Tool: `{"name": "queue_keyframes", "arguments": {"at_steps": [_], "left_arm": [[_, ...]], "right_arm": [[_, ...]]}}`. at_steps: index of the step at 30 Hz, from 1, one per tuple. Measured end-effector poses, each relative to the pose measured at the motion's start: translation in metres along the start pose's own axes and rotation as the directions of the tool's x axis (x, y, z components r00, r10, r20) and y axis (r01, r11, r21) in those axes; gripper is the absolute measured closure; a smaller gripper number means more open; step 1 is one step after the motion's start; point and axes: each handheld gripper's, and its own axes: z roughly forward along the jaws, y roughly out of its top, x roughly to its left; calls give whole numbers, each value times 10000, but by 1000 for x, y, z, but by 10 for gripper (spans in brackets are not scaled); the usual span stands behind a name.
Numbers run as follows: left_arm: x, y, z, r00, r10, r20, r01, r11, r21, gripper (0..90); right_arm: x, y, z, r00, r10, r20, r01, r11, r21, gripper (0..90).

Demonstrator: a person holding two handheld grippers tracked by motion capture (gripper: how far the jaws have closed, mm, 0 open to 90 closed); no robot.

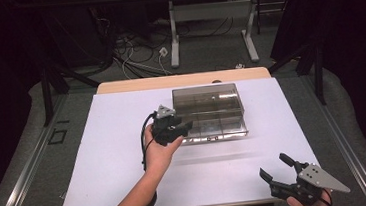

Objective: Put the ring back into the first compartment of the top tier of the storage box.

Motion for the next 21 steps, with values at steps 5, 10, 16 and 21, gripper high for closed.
{"name": "queue_keyframes", "arguments": {"at_steps": [5, 10, 16, 21], "left_arm": [[1, -1, 0, 10000, -11, -29, 11, 10000, -86, 473], [2, -1, -2, 9997, 190, -184, -194, 9996, -214, 380], [3, -1, -5, 9990, 382, -232, -390, 9986, -364, 351], [5, 1, -13, 9971, 747, -174, -757, 9950, -646, 351]], "right_arm": [[-1, 0, -1, 10000, 24, 60, -24, 10000, -35, 150], [-1, 0, -1, 10000, 30, 69, -30, 10000, -60, 150], [-1, 0, -1, 9999, 32, 96, -31, 10000, -57, 150], [-1, 0, 0, 10000, 53, 83, -53, 10000, 14, 150]]}}
